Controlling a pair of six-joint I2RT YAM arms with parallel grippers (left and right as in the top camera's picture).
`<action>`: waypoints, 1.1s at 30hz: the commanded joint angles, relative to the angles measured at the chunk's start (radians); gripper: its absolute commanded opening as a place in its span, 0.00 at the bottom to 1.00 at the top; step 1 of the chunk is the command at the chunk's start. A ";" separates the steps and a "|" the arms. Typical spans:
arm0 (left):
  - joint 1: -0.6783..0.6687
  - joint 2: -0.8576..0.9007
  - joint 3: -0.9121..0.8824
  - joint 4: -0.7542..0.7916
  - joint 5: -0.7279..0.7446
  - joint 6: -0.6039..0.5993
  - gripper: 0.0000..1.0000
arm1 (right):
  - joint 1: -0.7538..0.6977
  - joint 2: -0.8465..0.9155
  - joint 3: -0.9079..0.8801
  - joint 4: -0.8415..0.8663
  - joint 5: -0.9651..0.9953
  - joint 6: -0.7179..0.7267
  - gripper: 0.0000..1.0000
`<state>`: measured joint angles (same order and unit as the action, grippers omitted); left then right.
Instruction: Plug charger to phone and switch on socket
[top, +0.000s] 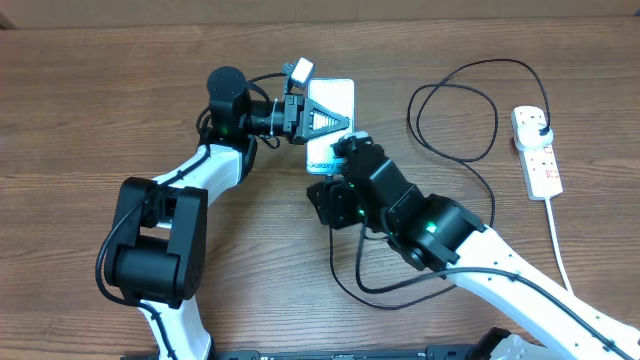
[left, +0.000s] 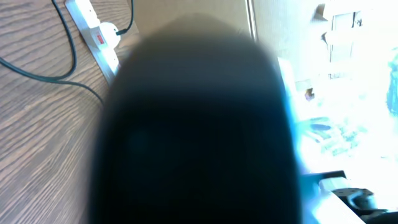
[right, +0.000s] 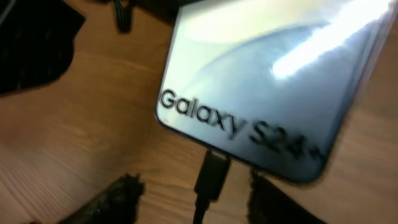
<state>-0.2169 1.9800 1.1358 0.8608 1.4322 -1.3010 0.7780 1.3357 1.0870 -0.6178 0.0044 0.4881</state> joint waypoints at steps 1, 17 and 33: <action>-0.007 -0.005 -0.001 0.005 -0.117 0.035 0.04 | -0.002 -0.098 0.082 -0.095 0.027 0.067 0.82; -0.059 -0.005 0.049 -0.585 -0.442 0.685 0.05 | -0.002 -0.485 0.154 -0.335 0.330 0.111 1.00; -0.155 0.291 0.538 -0.839 -0.357 0.748 0.04 | -0.108 -0.486 0.154 -0.357 0.362 0.114 1.00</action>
<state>-0.3786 2.1551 1.5730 0.0238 0.9237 -0.5282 0.6994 0.8558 1.2240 -0.9707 0.3450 0.5987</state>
